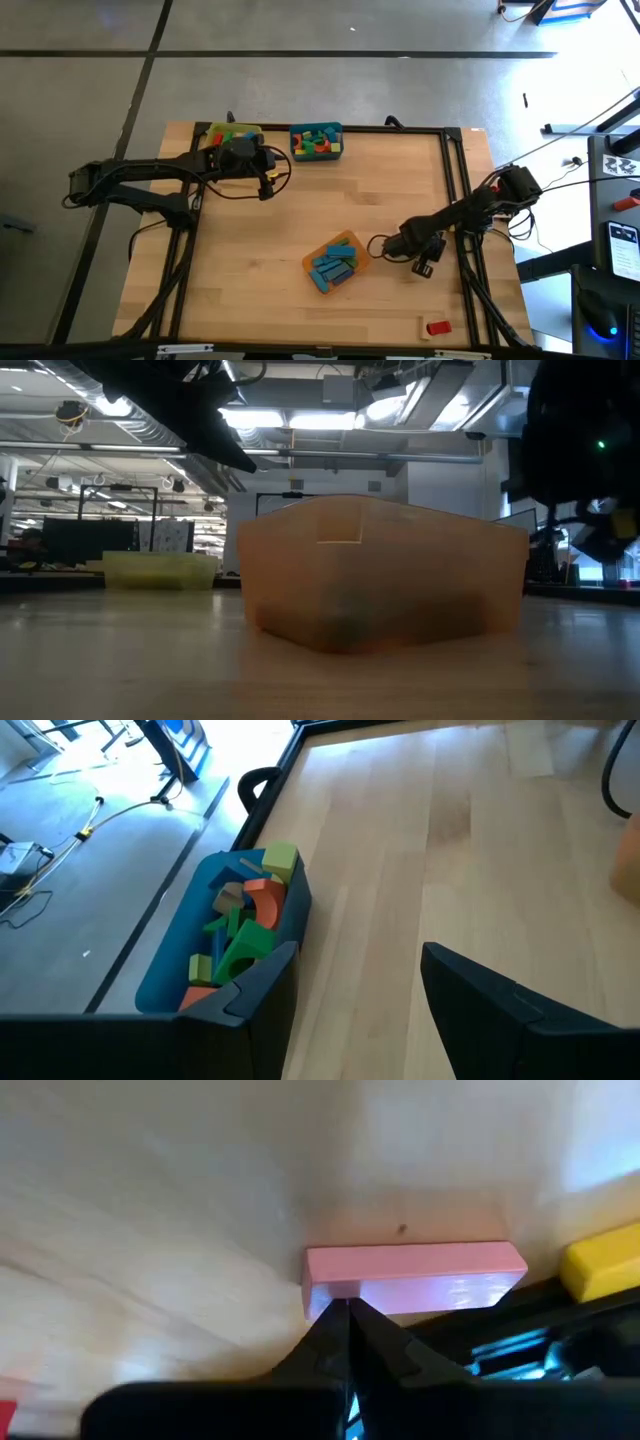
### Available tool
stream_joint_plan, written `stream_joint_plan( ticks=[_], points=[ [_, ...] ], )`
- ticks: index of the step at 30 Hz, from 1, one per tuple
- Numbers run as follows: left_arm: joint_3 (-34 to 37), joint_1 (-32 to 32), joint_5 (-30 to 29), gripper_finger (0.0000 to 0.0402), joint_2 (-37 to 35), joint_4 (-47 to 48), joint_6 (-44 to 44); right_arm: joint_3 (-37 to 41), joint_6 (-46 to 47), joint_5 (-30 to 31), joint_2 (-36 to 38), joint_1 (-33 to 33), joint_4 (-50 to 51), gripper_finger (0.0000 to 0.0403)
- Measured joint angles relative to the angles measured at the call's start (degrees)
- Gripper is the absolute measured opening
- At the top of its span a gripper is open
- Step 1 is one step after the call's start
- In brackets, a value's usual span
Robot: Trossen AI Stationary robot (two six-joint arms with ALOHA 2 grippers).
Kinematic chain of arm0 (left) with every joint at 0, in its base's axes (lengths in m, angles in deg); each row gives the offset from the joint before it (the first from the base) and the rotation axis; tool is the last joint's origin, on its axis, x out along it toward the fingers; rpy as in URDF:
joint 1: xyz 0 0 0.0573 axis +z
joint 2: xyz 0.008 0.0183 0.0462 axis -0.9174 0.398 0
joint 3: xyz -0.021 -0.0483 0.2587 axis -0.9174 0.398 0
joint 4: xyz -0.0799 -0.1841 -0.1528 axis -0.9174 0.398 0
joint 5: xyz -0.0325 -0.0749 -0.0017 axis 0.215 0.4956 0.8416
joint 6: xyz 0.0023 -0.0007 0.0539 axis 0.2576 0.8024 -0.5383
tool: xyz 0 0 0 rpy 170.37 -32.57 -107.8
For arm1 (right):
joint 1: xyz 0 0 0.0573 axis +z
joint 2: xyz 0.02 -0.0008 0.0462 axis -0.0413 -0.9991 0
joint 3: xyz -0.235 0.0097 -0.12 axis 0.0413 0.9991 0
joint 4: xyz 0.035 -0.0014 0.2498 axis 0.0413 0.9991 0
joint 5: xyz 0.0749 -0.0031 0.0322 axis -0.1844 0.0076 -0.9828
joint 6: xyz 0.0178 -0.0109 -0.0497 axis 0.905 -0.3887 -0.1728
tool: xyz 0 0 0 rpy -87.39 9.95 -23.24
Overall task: Sort blocks by size
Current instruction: Adjust the pink rectangular block, then put the yellow rectangular block into the orange bin
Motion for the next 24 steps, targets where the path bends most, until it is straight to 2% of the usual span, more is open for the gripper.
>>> stream_joint_plan(
  ticks=[12, 17, 24],
  points=[
    [0.0, 0.0, 0.0, 0.0196, 0.0, 0.0, 0.0, -7.9, -4.8, 15.9, -0.1, -1.9, -4.2, 0.001],
    [0.0, 0.0, 0.0, 0.0196, 0.0, 0.0, 0.0, -8.1, -6.0, 16.6, 0.0, -4.7, -5.0, 0.001],
    [0.0, 0.0, 0.0, 0.0196, 0.0, 0.0, 0.0, -8.0, -4.3, 20.0, 3.6, -7.8, 4.1, 0.001]
  ],
)
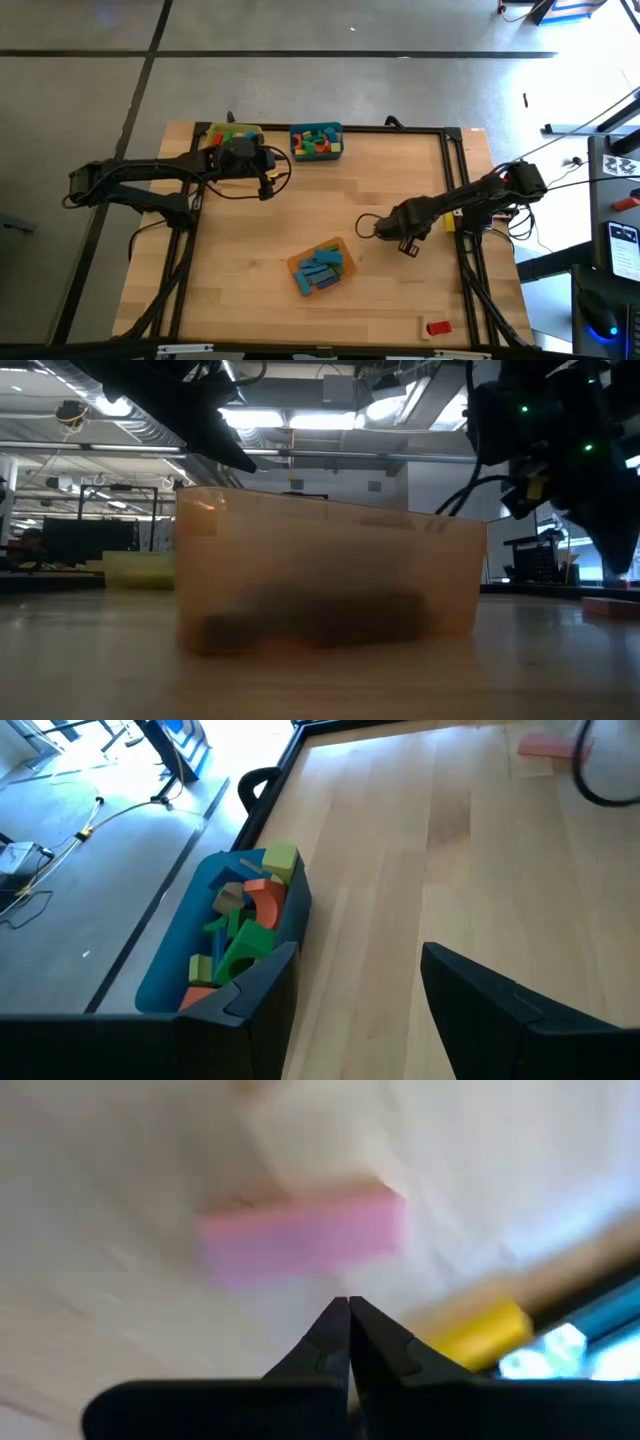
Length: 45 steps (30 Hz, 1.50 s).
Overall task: Sort blocks by size
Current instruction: Put the yellow rectangular block into the orange bin
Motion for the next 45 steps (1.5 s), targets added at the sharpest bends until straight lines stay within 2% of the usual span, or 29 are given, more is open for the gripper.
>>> stream_joint_plan(
  ticks=[7, 16, 23, 28, 33, 42, 45],
  points=[
    [0.0, 0.0, 0.0, 0.0196, 0.0, 0.0, 0.0, 0.3, 1.8, 5.2, 1.0, -3.4, 13.5, 0.001],
    [0.0, 0.0, 0.0, 0.0196, 0.0, 0.0, 0.0, 9.0, 4.4, 2.5, 0.7, -9.8, 9.3, 0.001],
    [0.0, 0.0, 0.0, 0.0196, 0.0, -0.2, 0.0, 9.4, 5.9, 2.9, -0.8, -12.8, 5.9, 0.0003],
    [0.0, 0.0, 0.0, 0.0196, 0.0, -0.3, 0.0, 12.3, 6.0, -0.7, -1.5, -14.9, 5.7, 0.0003],
    [0.0, 0.0, 0.0, 0.0196, 0.0, -0.2, -0.1, 15.2, 5.8, -1.1, -1.8, -15.6, 2.1, 0.0002],
    [0.0, 0.0, 0.0, 0.0196, 0.0, -0.4, -0.1, 14.7, 6.3, 0.0, -4.4, -15.6, 2.3, 0.0003],
    [0.0, 0.0, 0.0, 0.0196, 0.0, -0.7, -0.1, 12.6, 7.0, 2.9, -4.5, -15.6, 4.7, 0.0004]
  ],
)
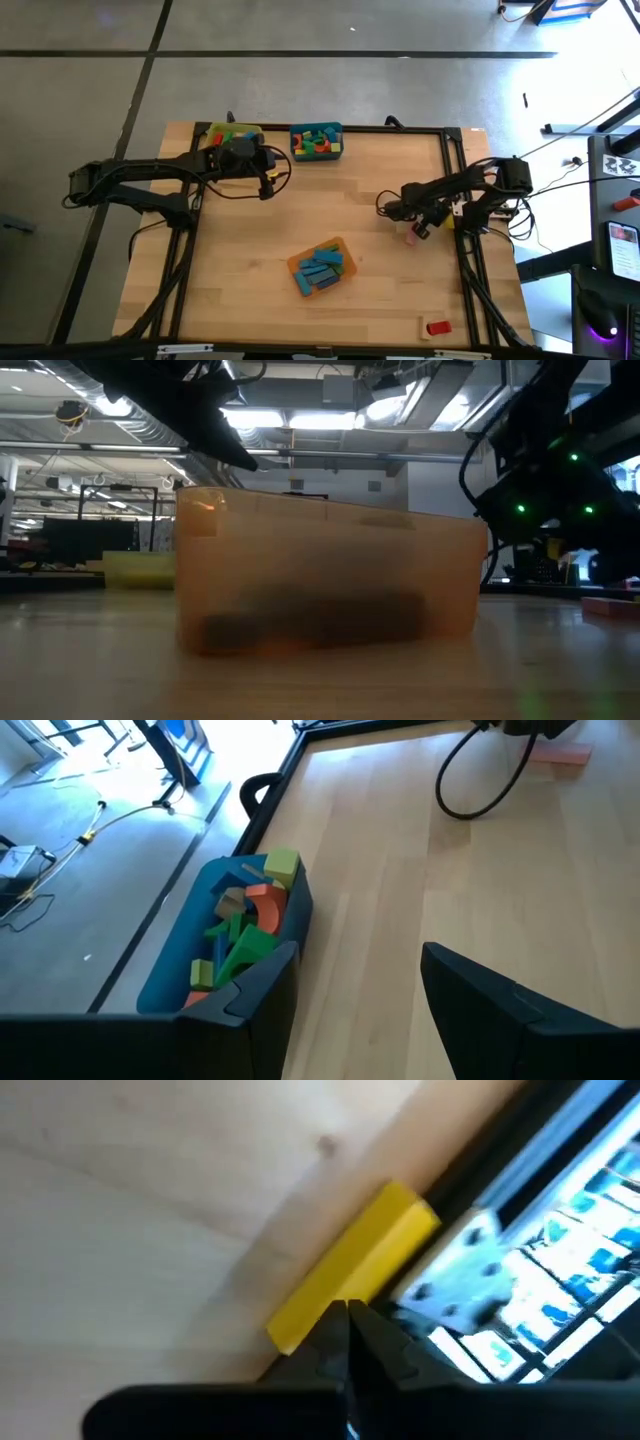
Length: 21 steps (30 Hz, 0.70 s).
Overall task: Sort blocks by size
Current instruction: Put the yellow rectangular block into the orange bin
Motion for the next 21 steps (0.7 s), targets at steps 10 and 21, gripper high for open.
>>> stream_joint_plan(
  ticks=[10, 21],
  points=[
    [0.0, 0.0, 0.0, 0.0196, 0.0, -0.5, 0.0, 1.9, 0.6, 0.6, 0.1, -3.1, -1.7, 0.0001],
    [0.0, 0.0, 0.0, 0.0196, 0.0, -0.6, 0.0, 4.2, -1.5, 0.2, 0.2, -4.7, -3.3, 0.0005]
  ],
)
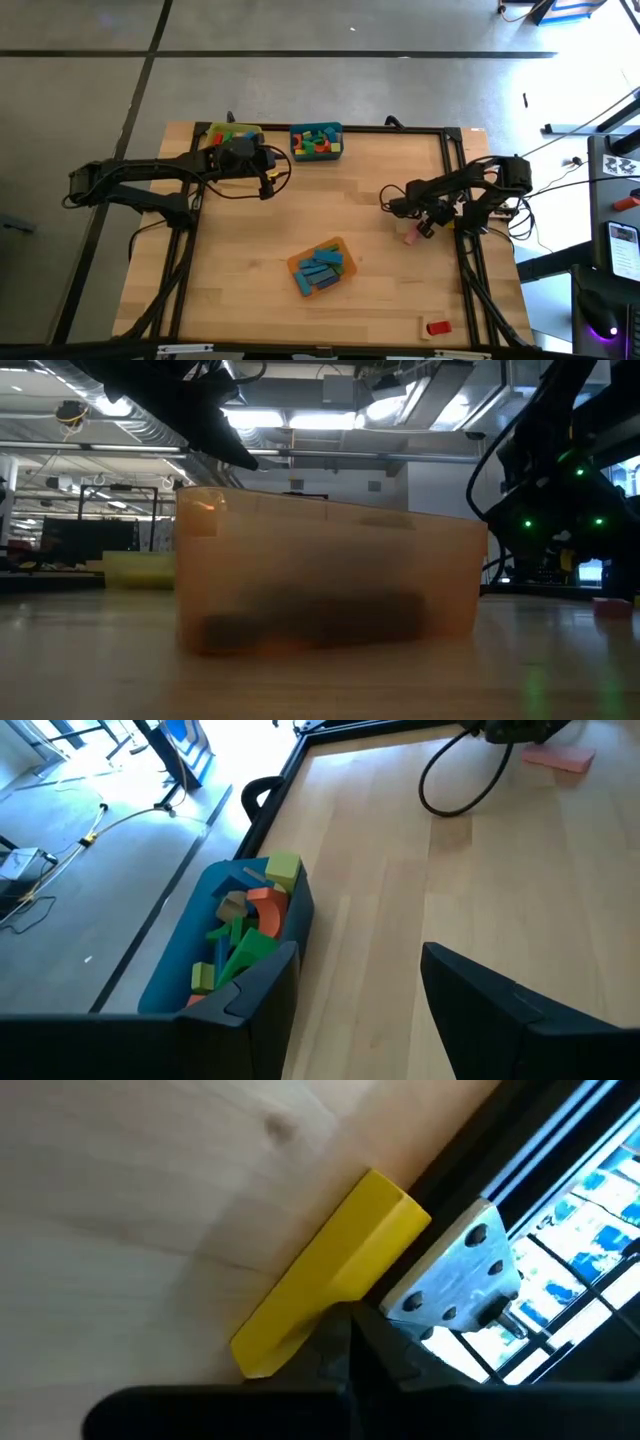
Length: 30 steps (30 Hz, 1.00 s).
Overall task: Sort blocks by size
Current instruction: Put the yellow rectangular block into the orange bin
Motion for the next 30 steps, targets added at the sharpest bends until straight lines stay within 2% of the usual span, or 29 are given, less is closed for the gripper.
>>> stream_joint_plan(
  ticks=[3, 13, 21, 27, 30],
  points=[
    [0.0, 0.0, 0.0, 0.0196, 0.0, 0.0, 0.0, -1.0, -1.4, 0.0, 0.1, 0.0, 0.0, 0.0005],
    [0.0, 0.0, 0.0, 0.0196, 0.0, 0.0, 0.0, -11.8, -4.3, 0.3, 1.9, 0.6, -4.5, 0.0007],
    [0.0, 0.0, 0.0, 0.0196, 0.0, 0.1, 0.0, -17.1, -6.1, 1.6, 2.0, 4.4, -15.0, 0.0007],
    [0.0, 0.0, 0.0, 0.0196, 0.0, 0.1, 0.0, -21.3, -6.7, 3.6, 4.4, 7.0, -13.7, 0.0007],
    [0.0, 0.0, 0.0, 0.0196, 0.0, 0.1, 0.0, -21.6, -3.2, 5.7, 6.8, 8.9, -13.9, 0.0008]
  ],
)
